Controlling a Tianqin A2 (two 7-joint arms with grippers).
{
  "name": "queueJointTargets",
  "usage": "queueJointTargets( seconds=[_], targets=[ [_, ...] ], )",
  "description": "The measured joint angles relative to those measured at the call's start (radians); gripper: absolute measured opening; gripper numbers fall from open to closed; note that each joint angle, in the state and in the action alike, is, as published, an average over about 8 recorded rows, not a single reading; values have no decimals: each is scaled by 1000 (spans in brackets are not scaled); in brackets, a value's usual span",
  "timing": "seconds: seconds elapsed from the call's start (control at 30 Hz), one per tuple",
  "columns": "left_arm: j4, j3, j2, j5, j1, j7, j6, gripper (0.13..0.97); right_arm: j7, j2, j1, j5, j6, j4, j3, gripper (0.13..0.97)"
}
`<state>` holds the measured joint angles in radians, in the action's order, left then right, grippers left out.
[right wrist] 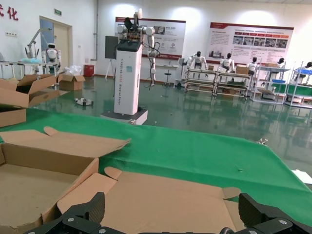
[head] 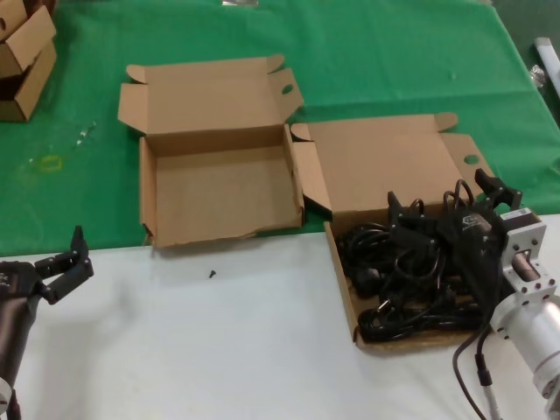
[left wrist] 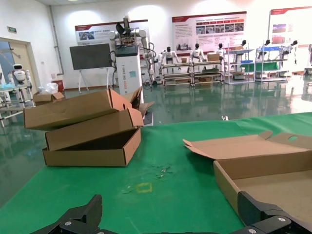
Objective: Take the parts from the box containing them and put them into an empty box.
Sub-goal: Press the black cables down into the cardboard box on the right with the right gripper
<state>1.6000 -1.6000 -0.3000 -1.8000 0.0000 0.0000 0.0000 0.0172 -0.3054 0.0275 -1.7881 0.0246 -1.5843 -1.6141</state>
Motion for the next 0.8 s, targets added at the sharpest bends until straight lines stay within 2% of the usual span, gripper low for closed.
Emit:
queueJointTargets(
  seconds=[0.8],
  targets=[
    [0,0,0,0,0,0,0,966,0,0,0,0,0,0,0,966]
  ],
)
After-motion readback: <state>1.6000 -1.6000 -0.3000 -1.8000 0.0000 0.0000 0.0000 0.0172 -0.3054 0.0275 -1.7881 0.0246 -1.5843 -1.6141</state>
